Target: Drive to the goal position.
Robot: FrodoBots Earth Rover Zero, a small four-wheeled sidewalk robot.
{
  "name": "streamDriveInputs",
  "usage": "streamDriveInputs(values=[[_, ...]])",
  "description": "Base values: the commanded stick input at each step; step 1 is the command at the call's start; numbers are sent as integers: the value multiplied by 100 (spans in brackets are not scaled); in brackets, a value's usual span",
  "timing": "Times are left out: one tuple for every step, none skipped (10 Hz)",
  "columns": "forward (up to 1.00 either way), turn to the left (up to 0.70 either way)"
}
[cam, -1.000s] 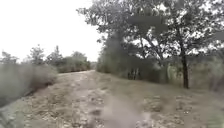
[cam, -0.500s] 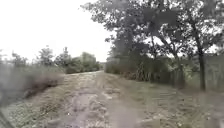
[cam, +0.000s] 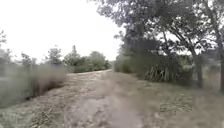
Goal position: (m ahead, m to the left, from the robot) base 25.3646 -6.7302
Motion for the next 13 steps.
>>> streamDriveInputs(values=[[70, 0], [70, 0], [70, 0], [70, 20], [70, 35], [70, 32], [70, 1], [70, 0], [70, 0], [70, 0], [70, 0], [70, 0], [70, 0]])
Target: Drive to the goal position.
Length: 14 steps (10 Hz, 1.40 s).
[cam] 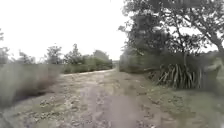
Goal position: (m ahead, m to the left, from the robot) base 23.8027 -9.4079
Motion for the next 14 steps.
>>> streamDriveInputs(values=[[70, 0], [70, 0], [70, 0], [70, 0], [70, 0], [70, 0], [70, 0], [70, 0], [70, 0], [70, 0], [70, 0], [70, 0], [70, 0], [70, 0]])
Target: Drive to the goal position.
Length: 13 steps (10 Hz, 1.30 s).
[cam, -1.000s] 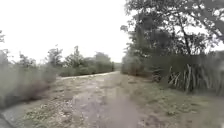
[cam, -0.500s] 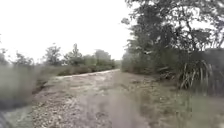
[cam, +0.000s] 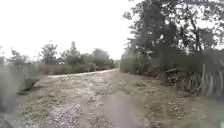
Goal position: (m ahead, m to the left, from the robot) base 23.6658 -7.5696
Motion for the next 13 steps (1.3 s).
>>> streamDriveInputs(values=[[70, 0], [70, 0], [70, 0], [70, 0], [70, 0], [70, 0], [70, 0], [70, 0], [70, 0], [70, 0], [70, 0], [70, 0], [70, 0]])
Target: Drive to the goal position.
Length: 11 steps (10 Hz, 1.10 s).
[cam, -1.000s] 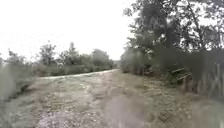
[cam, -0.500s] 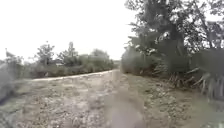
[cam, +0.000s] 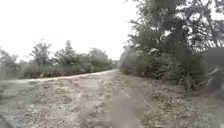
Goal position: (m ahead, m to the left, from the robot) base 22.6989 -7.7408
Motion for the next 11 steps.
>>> streamDriveInputs(values=[[70, 0], [70, 0], [70, 0], [70, 0], [70, 0], [70, 0], [70, 0], [70, 0], [70, 0], [70, 23], [70, 35]])
